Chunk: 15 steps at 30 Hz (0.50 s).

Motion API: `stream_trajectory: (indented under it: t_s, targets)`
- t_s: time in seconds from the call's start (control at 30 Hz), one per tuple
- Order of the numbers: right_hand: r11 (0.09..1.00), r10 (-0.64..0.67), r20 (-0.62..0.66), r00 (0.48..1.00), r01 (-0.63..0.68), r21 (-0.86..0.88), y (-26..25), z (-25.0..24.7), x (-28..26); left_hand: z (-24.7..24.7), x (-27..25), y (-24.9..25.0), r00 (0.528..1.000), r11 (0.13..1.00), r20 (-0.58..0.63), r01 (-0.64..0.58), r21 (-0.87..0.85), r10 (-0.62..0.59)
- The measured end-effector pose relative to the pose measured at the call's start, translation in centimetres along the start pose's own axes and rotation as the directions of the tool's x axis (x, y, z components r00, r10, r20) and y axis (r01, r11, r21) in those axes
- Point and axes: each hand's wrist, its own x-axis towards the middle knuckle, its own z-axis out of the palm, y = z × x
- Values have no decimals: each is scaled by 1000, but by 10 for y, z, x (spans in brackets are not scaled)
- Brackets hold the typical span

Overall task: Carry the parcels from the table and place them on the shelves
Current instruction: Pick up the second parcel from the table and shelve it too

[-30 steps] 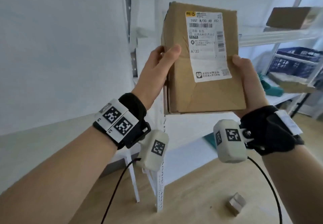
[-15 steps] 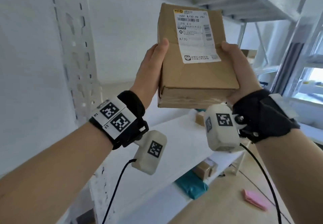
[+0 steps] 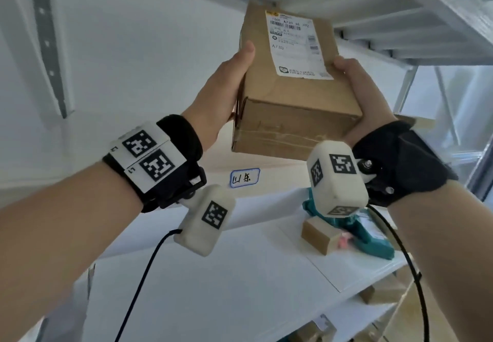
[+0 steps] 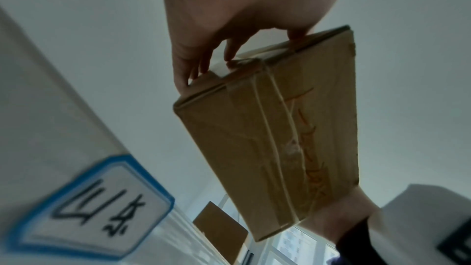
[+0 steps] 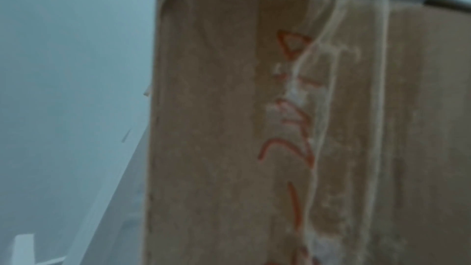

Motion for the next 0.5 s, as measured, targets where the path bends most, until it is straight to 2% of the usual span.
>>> stream_trajectory:
  t_s: [0.1, 0.17, 0.27, 0.4, 0.5]
  targets:
    - [995, 94, 77, 993, -95, 6, 0, -20, 32, 12, 13, -4, 995, 996, -78, 65, 64, -60]
    - [990, 132, 188, 973, -138, 20, 4, -28, 49, 18, 17, -5, 979, 989, -161, 135, 64, -123]
    - [982, 177, 296, 939, -188, 9, 10, -37, 69, 27, 16, -6, 939, 980, -305, 186, 69, -157]
    - [980, 190, 375, 907, -198, -19, 14, -43, 85, 34, 13, -1, 888, 961, -408, 264, 80, -210]
    - [971, 234, 438, 868, -233, -57, 14, -41, 83, 36, 11, 10, 832, 935, -482, 347, 64, -276]
